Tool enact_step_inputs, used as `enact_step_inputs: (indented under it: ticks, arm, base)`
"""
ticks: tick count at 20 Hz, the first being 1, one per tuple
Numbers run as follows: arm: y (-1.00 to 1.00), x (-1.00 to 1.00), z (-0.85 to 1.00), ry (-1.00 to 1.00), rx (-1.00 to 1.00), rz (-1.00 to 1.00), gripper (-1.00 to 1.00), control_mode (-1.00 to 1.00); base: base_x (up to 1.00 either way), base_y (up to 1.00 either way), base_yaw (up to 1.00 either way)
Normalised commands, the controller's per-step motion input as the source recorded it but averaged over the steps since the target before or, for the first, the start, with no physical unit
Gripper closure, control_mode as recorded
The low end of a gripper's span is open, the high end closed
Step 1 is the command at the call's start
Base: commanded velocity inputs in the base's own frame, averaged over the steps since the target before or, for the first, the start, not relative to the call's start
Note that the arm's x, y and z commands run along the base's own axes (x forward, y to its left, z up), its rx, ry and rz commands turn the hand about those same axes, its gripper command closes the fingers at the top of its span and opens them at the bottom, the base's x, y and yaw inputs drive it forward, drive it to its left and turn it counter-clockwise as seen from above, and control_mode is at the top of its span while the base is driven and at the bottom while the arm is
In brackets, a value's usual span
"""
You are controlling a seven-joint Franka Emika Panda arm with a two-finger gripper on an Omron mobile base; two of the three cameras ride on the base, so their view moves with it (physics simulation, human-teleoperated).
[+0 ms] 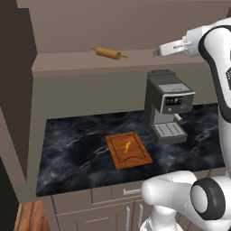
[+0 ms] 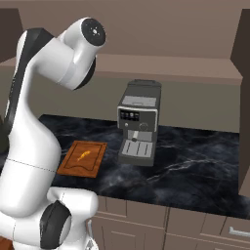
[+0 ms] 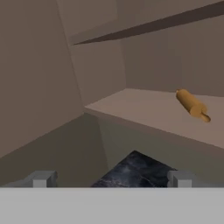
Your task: Open the cabinet, retrieve the rolling pin, and place it next to the meat on the cutting board to prepare for tenderizing.
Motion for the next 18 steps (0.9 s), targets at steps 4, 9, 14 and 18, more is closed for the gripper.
enact_step_inputs:
  ticks: [4,9,14,18]
  arm:
    - [0.06,0.06,-0.25,-0.12,-0.09,0.0,-1.0,-1.0]
    - [0.11,0.33,-0.04,-0.03,-0.02,0.0,-1.0,-1.0]
    - [0.2,0.58,0.0,0.02,-0.01,0.0,-1.0,-1.0]
    - [0.17,0.52,0.0,0.11,-0.03,0.0,-1.0,-1.0]
  base:
    - [0.0,0.0,0.0]
    - [0.0,0.0,0.0]
    - [0.0,0.0,0.0]
    - [0.0,0.0,0.0]
